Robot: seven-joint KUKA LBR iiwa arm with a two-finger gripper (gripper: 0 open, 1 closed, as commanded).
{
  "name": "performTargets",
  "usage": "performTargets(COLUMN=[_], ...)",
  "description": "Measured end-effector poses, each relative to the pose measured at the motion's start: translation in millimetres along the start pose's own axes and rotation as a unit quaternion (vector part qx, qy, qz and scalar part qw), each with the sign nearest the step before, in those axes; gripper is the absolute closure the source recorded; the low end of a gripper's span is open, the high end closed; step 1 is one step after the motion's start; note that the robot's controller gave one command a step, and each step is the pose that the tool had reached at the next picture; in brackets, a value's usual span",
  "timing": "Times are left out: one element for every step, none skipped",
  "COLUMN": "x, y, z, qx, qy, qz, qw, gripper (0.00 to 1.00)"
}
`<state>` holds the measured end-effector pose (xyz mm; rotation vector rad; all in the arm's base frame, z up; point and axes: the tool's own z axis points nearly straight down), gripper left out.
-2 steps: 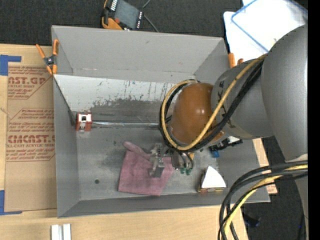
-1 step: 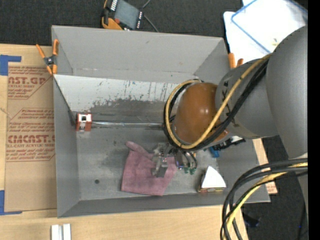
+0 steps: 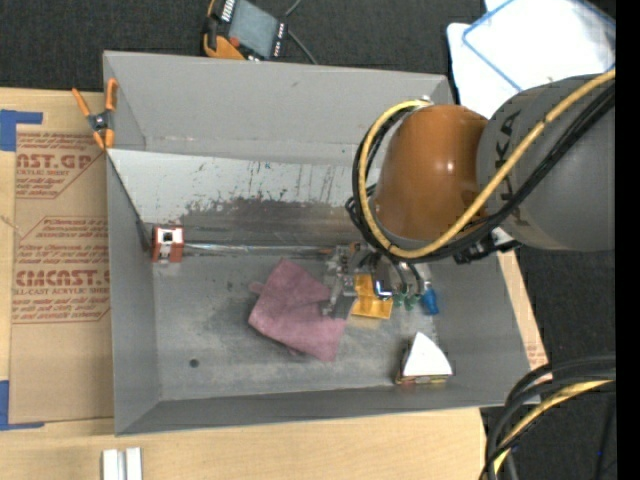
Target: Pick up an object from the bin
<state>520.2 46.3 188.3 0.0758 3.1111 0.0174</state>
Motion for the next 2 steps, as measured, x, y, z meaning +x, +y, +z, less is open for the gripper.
performTargets(x=[0.8,-11.3], y=[-2.1,6.8], z=[33.8,-42.0], qx=[0.0,0.0], qy=[-0.0016,-0.0023], qz=[-0.009,-0.038], qw=[1.0,0.9993], gripper=[1.0,1.0])
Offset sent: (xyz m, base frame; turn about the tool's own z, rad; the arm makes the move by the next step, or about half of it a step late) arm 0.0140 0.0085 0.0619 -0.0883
